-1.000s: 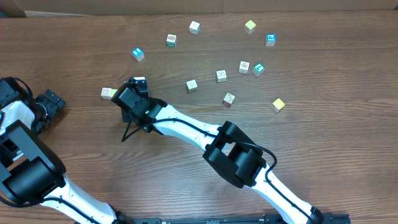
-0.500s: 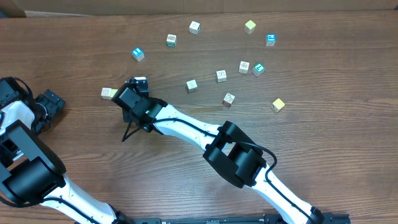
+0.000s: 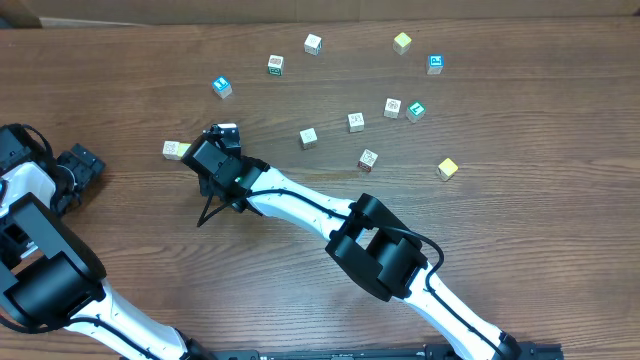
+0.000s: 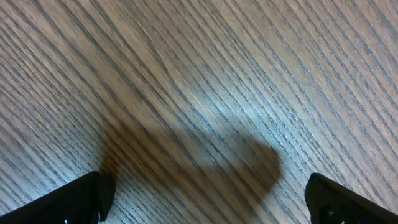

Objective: Form a horizontal line

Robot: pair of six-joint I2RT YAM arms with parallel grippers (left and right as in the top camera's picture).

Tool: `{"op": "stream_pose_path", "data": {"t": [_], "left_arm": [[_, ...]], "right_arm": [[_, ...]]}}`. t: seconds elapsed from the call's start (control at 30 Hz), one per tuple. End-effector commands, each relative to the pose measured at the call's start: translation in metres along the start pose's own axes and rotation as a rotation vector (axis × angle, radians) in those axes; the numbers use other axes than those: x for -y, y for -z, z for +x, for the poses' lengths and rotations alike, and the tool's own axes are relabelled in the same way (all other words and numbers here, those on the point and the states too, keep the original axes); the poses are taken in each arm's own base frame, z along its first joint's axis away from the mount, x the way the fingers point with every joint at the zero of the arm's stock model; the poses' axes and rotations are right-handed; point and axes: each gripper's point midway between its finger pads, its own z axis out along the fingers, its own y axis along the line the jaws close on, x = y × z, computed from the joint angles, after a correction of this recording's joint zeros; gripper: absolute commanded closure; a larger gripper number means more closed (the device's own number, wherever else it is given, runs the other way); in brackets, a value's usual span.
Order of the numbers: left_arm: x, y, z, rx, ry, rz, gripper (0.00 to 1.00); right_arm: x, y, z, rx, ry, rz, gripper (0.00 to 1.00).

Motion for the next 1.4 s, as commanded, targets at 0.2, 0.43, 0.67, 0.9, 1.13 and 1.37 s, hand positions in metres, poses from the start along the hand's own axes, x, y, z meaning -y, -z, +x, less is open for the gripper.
{"op": "stream_pose_path", "data": {"t": [0.2, 0.43, 0.67, 0.9, 1.13, 1.37], "left_arm": [[-0.0292, -0.0311, 0.0513, -0.155, 0.035, -0.082, 0.01], [-0.0292, -0.0311, 0.0513, -0.155, 0.035, -0.082, 0.00], [-0.0292, -0.0311, 0.0513, -0.155, 0.035, -0.082, 0.01], [-0.0292, -0.0311, 0.0513, -0.155, 0.035, -0.082, 0.00], [-0.0292, -0.0311, 0.0513, -0.155, 0.035, -0.082, 0.00], [-0.0292, -0.0311, 0.0513, -0.155, 0.035, -0.082, 0.00]], "right_arm": [[0.0071, -0.0056, -0.0038, 0.021, -0.007, 0.012, 0.96], [0.0053, -0.0056, -0.0056, 0.029, -0.010, 0.005, 0.96], [0.0045, -0.0055, -0.0065, 0.032, -0.011, 0.002, 0.96], [0.0015, -0.0054, -0.0096, 0.045, -0.014, -0.011, 0.96], [0.0015, -0.0054, -0.0097, 0.045, -0.014, -0.010, 0.96], [0.0025, -0.0054, -0.0105, 0.050, -0.014, -0.005, 0.96]]}}
